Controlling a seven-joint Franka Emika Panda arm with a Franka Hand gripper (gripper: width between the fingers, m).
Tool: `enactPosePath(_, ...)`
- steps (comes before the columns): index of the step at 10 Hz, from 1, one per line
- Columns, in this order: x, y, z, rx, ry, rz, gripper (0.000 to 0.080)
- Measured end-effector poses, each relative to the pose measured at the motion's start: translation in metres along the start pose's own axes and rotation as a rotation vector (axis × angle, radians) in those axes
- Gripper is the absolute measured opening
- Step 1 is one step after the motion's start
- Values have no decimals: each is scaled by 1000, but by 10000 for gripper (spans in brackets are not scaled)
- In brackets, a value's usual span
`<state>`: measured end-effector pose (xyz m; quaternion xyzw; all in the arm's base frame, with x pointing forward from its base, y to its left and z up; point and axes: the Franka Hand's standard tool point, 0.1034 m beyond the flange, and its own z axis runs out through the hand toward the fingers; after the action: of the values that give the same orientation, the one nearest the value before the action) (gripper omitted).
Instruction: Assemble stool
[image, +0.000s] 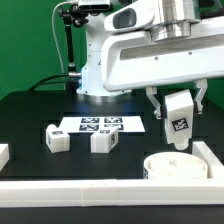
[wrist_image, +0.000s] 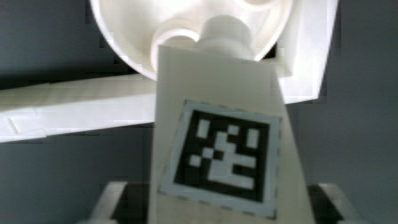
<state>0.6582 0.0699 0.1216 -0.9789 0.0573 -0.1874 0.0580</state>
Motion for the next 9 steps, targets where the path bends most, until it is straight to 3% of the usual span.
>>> enactPosePath(2,-4,1,2,-2,24,-22,327)
enactPosePath(4,-5,5,13,-20,44,-139,327)
enactPosePath(6,1,4,10,-33,68,-182,327)
enactPosePath(9,0,4,11,-33,65,-176,327)
